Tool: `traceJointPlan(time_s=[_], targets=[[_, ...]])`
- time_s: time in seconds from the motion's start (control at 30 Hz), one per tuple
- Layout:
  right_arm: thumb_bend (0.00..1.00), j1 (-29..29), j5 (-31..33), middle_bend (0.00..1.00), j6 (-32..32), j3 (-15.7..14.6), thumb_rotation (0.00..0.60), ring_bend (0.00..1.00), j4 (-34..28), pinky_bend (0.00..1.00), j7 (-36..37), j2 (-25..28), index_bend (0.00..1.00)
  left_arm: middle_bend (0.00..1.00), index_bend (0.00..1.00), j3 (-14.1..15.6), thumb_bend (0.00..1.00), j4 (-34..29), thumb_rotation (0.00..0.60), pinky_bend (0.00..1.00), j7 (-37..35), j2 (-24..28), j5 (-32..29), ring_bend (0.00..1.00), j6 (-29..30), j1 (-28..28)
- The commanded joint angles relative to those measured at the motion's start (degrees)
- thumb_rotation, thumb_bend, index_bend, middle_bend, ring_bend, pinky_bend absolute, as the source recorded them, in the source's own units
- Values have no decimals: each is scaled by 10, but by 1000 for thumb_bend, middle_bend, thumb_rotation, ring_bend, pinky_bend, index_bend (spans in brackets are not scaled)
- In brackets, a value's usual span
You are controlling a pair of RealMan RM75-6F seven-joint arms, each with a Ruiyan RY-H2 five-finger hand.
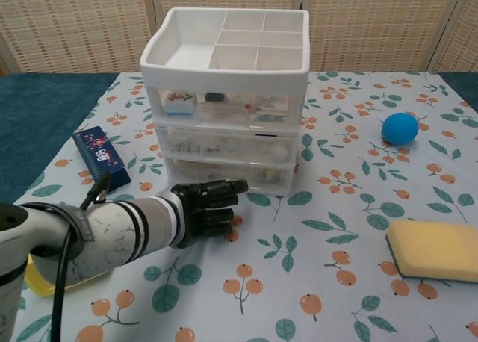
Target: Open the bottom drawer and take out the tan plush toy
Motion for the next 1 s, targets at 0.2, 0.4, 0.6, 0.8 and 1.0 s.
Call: traceJointPlan(time_s=[0.2, 0.4, 0.6, 0.8, 1.0], targets=[[229, -2, 1, 74, 1, 0, 600, 0, 1, 0, 2, -1, 0, 1000, 269, 0, 446, 4, 600, 1000, 7, 2, -13, 1000, -7, -6], [230, -1, 2, 73, -1, 0, 600, 0, 2, 0, 2, -1, 0, 1000, 287, 2, 455, 4, 600, 1000, 11, 4, -18, 1000, -12, -9], [229, -1, 1, 74, -2, 0, 600, 0, 3, 0, 3, -2, 0, 1000, 296, 7, 459, -1, 600, 1000, 13, 6, -19, 1000, -12, -7], [230, -1, 0, 74, -1, 0, 600, 0, 4, 0, 3, -3, 0, 1000, 300, 14, 460, -8, 600, 1000, 12, 11, -17, 1000, -14, -1], [229, -1, -1, 74, 0, -1, 600, 0, 4, 0, 4, -3, 0, 1000, 300, 21, 460, -21, 600, 1000, 10, 15, -10, 1000, -13, 7]])
